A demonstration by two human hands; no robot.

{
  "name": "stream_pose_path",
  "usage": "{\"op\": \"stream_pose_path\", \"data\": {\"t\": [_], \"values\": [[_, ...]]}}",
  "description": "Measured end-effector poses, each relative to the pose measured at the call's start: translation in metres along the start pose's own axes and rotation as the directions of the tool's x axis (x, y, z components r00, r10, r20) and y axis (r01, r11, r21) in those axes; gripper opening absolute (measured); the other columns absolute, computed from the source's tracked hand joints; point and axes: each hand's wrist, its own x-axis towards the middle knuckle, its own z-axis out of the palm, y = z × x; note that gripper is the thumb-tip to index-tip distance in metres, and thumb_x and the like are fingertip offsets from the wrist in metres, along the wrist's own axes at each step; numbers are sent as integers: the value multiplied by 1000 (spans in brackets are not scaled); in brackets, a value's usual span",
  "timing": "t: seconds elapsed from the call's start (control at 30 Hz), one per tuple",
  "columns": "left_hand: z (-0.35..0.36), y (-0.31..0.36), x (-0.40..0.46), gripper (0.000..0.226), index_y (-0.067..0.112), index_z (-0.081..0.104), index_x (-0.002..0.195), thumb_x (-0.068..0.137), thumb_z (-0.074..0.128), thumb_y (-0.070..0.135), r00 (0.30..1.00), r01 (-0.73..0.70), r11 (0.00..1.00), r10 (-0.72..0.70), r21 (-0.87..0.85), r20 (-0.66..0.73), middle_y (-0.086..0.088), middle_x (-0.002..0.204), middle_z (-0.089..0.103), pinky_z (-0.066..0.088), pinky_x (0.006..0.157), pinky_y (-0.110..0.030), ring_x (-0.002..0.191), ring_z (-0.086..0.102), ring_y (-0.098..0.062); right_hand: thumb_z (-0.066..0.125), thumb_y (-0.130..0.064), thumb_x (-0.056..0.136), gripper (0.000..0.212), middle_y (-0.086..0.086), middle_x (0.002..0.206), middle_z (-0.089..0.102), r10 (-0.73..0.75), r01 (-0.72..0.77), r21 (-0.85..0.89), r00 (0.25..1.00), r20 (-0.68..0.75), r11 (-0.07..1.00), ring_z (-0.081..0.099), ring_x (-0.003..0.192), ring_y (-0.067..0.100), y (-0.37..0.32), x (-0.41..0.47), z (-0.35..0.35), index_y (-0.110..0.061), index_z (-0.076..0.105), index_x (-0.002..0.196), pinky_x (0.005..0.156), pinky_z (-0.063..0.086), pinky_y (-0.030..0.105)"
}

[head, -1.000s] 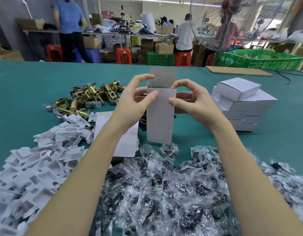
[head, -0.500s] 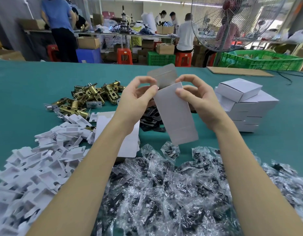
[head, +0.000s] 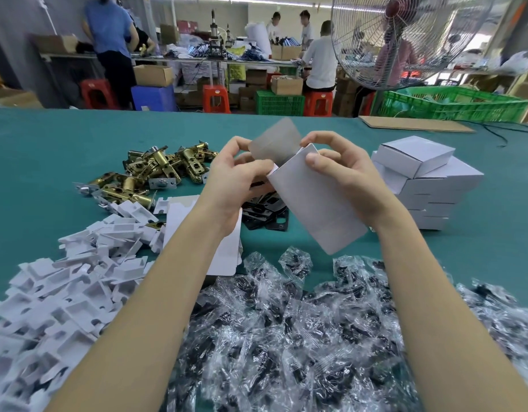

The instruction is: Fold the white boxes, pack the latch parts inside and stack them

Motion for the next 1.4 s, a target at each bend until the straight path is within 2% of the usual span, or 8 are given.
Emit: {"op": "stream_pose_path", "data": {"t": [0.13,0.23,0.37,0.5,0.67,1.1,1.27,1.4], "values": [[4,-3,-3,21,15,53,95,93,66,-2,989,-120,981,131,150,-63,-3,85,69,61,62,-29,64,65,-13,65,-31,93,16,3,90,69,23,-23,9,1000,17,1000,63,77,17,-1,-1,-2,-33,69,108,63,52,24],[7,-5,-5,41,30,68,113,91,64,-4,974,-195,964,212,182,-77,-3,95,73,61,63,-29,72,69,-9,65,-32,93,17,7,94,70,38,-38,11,999,23,999,64,77,19,-1,-1,-2,-31,68,110,62,53,26],[9,-4,-6,41,27,75,109,92,61,-7,961,-247,953,264,175,-81,9,95,77,60,61,-27,76,72,-6,67,-32,92,20,5,91,70,45,-45,30,999,5,999,64,76,18,-1,-1,-2,-29,68,112,62,52,26],[10,-3,-7,27,21,78,107,98,61,2,971,-228,962,235,153,-31,15,92,78,58,65,-22,83,72,-2,70,-35,90,19,0,88,74,30,-30,9,999,-44,1000,68,77,16,-1,0,-2,-35,69,109,64,53,27],[12,-2,-6,21,20,79,110,102,60,28,989,-131,988,125,81,74,5,101,79,57,74,-21,91,72,-6,72,-37,90,18,-1,89,75,14,-14,-5,997,-81,1000,70,83,18,0,-2,-6,-37,70,108,74,54,33],[9,-6,-6,8,28,83,94,89,77,25,994,-112,991,112,76,10,5,92,79,61,71,-26,81,72,-5,69,-37,91,18,-2,88,74,29,-33,-90,998,-51,995,68,81,15,-2,0,-3,-39,67,109,73,51,30],[5,-5,-4,13,21,81,102,94,72,17,994,-107,988,107,115,9,5,93,79,61,71,-26,84,72,-6,69,-38,94,24,17,95,74,17,-23,-139,999,-50,990,67,82,19,-2,2,-1,-37,59,116,78,49,39],[6,-9,-3,18,21,80,108,99,66,17,989,-144,963,143,228,23,4,99,79,62,88,-40,94,73,-11,66,-43,94,19,12,96,74,43,-52,-177,997,-56,983,66,79,14,1,3,-2,-40,61,112,73,49,33]]}}
